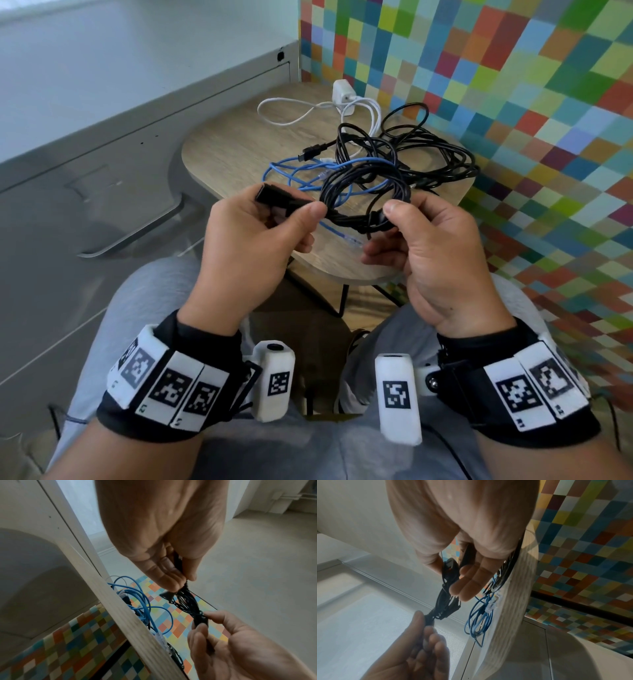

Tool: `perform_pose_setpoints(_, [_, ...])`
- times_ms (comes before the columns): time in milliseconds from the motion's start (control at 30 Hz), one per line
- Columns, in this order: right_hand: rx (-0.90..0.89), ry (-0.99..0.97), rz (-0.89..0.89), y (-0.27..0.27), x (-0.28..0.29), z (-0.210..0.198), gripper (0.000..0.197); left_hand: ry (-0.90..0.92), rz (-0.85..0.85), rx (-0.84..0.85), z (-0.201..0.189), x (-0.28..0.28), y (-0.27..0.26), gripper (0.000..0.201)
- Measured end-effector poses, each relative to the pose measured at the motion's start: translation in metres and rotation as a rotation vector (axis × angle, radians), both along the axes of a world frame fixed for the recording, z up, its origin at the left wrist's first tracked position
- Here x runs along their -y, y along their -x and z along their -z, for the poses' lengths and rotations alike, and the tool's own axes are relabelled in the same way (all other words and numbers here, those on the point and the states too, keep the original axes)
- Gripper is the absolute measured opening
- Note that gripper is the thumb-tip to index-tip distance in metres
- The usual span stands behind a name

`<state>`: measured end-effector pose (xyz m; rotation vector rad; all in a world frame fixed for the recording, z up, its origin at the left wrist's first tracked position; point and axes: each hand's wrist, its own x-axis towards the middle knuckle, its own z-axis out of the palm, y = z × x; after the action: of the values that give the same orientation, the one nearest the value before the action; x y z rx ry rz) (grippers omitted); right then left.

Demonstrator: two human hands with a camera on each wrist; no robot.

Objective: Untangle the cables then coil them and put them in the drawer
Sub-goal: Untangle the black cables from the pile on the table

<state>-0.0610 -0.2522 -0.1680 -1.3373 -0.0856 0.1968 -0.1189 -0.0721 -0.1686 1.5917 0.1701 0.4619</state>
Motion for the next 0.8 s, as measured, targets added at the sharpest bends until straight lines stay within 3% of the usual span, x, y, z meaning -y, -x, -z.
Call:
perform_pose_setpoints(133, [0.018,-0.048,0.0,-0.001,-0.001,0.002,0.012,0.179,-0.024,-0.056,0.001,0.003,-0.004,0.025])
perform_pose_setpoints(233, [0.046,-0.076,-0.017,0.001,-0.003,0.003,0.002,0.385,0.05,-0.093,0.001,0.005,-0.005,0.036])
perform_pose_setpoints(400, [0.132,-0.026,-0.001,0.0,-0.003,0.006,0.009,0.669,0.218,-0.134,-0.006,0.002,-0.002,0.055])
perform_pose_setpoints(500, [0.148,-0.012,-0.017,0.001,-0.003,0.006,0.007,0.709,0.24,-0.089,-0.008,-0.003,-0.002,0.042])
perform_pose_setpoints(600, [0.149,0.012,-0.032,-0.001,-0.003,0.007,0.009,0.685,0.224,-0.03,-0.006,-0.005,-0.002,0.013])
perform_pose_setpoints(800, [0.149,0.015,-0.054,-0.001,-0.006,0.012,0.014,0.641,0.145,0.023,-0.009,-0.003,-0.003,0.013])
